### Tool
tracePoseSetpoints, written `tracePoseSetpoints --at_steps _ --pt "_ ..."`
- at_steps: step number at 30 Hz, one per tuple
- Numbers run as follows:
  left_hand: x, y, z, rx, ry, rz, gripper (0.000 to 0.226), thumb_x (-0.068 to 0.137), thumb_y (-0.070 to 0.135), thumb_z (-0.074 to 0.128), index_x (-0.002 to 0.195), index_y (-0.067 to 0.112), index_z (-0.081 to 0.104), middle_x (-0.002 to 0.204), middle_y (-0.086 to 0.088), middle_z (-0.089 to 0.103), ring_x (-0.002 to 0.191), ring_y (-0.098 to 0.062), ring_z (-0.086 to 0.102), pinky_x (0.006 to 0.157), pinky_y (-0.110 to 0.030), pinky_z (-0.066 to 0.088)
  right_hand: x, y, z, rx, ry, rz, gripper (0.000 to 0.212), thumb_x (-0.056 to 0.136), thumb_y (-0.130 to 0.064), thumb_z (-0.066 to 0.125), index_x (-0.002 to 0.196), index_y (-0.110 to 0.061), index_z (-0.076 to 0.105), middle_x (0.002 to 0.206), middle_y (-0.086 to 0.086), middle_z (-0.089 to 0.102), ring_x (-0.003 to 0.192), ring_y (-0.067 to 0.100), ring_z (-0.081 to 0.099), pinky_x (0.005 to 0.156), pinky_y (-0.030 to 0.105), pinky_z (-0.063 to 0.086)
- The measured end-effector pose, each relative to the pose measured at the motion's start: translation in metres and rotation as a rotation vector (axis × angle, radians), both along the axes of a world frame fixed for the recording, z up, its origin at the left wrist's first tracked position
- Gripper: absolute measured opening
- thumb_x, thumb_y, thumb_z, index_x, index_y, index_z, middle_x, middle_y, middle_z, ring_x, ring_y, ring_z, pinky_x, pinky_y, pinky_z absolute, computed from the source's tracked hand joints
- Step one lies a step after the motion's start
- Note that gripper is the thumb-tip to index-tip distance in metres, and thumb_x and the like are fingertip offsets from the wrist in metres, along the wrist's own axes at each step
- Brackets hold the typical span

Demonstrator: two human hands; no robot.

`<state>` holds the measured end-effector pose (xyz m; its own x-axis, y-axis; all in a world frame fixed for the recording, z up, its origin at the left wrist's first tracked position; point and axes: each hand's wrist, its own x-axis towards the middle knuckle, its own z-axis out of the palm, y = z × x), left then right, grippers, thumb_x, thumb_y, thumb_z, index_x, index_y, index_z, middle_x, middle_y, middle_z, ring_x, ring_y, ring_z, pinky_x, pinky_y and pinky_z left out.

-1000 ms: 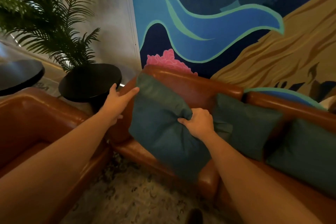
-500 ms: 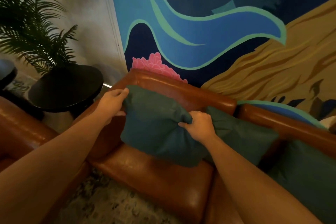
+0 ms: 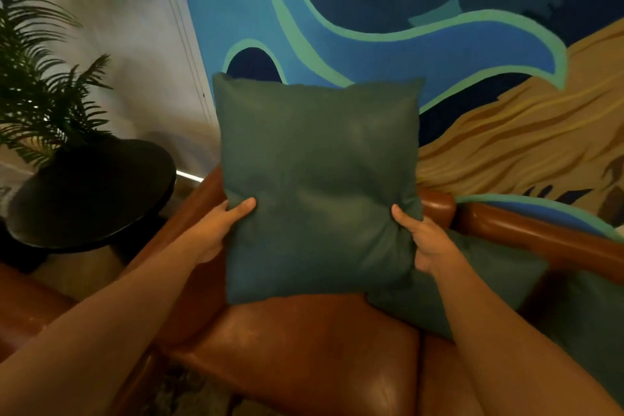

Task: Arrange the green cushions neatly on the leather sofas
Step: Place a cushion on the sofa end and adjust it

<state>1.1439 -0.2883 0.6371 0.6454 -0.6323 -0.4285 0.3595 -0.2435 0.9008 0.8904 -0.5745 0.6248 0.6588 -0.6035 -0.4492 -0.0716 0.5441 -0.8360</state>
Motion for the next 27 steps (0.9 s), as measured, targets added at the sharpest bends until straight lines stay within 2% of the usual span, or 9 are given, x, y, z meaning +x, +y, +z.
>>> tracePoseSetpoints --at_steps 3,7,9,12,15,18,20,24,27 --pt "0.024 -0.021 0.003 -0.082 -0.059 0.000 0.092 0.047 0.059 0.101 0.123 0.017 0.072 0.114 -0.002 0.080 0.105 -0.020 0.077 0.097 -0.042 0.058 0.025 0.003 -0.023 -0.020 0.194 -0.030 0.032 0.100 -0.026 0.072 0.129 -0.014 0.069 0.129 0.010 0.074 0.110 0.029 0.073 0.097 0.048 0.055" --pt "0.065 -0.039 -0.012 0.143 -0.502 -0.103 0.034 0.081 0.047 0.088 0.101 0.022 0.078 0.089 0.011 0.078 0.088 -0.010 0.075 0.081 -0.032 0.058 0.071 0.005 -0.035 -0.359 0.653 -0.112 0.112 0.071 -0.052 0.095 0.161 -0.020 0.036 0.160 0.016 0.044 0.135 0.035 0.052 0.112 0.044 0.045" --pt "0.082 -0.047 -0.018 0.311 -0.742 -0.260 0.028 0.083 0.057 0.083 0.085 0.031 0.073 0.079 0.012 0.070 0.081 -0.014 0.067 0.073 -0.032 0.049 0.090 0.015 -0.016 -0.536 0.661 -0.192 0.102 0.085 -0.035 0.087 0.165 -0.018 0.026 0.166 0.022 0.024 0.146 0.042 0.038 0.117 0.044 0.037" --pt "0.097 -0.054 -0.024 0.469 -1.019 -0.470 0.040 0.086 0.062 0.077 0.068 0.033 0.055 0.069 0.014 0.057 0.076 -0.017 0.058 0.068 -0.034 0.038 0.111 0.026 0.010 -0.964 0.567 -0.153 0.103 0.087 -0.030 0.084 0.167 -0.025 0.020 0.170 0.022 0.012 0.156 0.041 0.023 0.122 0.048 0.030" --pt "0.101 -0.060 -0.034 0.523 -1.160 -0.700 0.043 0.085 0.067 0.074 0.071 0.032 0.054 0.073 0.011 0.057 0.078 -0.018 0.059 0.068 -0.036 0.042 0.122 0.030 0.011 -1.329 0.661 0.216 0.114 0.077 -0.053 0.085 0.165 -0.049 0.013 0.174 0.011 0.001 0.160 0.037 0.010 0.124 0.061 0.026" --pt "0.102 -0.076 -0.038 0.584 -1.220 -0.943 0.050 0.084 0.071 0.071 0.081 0.022 0.065 0.078 0.006 0.064 0.080 -0.019 0.064 0.072 -0.040 0.052 0.126 0.037 0.003 -1.361 0.890 0.711 0.110 0.078 -0.068 0.079 0.161 -0.059 0.007 0.176 -0.004 -0.009 0.161 0.035 -0.011 0.121 0.075 0.005" --pt "0.098 -0.091 -0.038 0.594 -1.237 -1.070 0.050 0.084 0.072 0.070 0.084 0.023 0.068 0.079 0.007 0.064 0.081 -0.018 0.064 0.072 -0.040 0.053 0.122 0.040 -0.011 -1.347 0.972 0.841 0.109 0.079 -0.072 0.076 0.163 -0.056 0.008 0.174 -0.003 0.010 0.159 0.037 0.003 0.116 0.081 0.003" --pt "0.094 -0.117 -0.049 0.575 -1.221 -1.184 0.048 0.082 0.079 0.066 0.093 0.032 0.065 0.089 0.012 0.066 0.091 -0.016 0.065 0.076 -0.039 0.053 0.113 0.030 -0.035 -1.267 0.962 0.767 0.065 0.092 -0.059 0.071 0.151 -0.047 0.047 0.140 -0.011 0.054 0.135 0.026 0.039 0.109 0.077 0.026" --pt "0.118 -0.123 -0.055 0.607 -1.159 -1.206 0.104 0.059 0.098 0.064 0.148 0.046 0.047 0.141 0.014 0.060 0.130 -0.018 0.057 0.108 -0.047 0.046 0.105 0.020 -0.060 -1.148 0.897 0.664 0.034 0.099 -0.048 0.069 0.130 -0.036 0.067 0.116 -0.015 0.060 0.124 0.022 0.045 0.102 0.058 0.040"
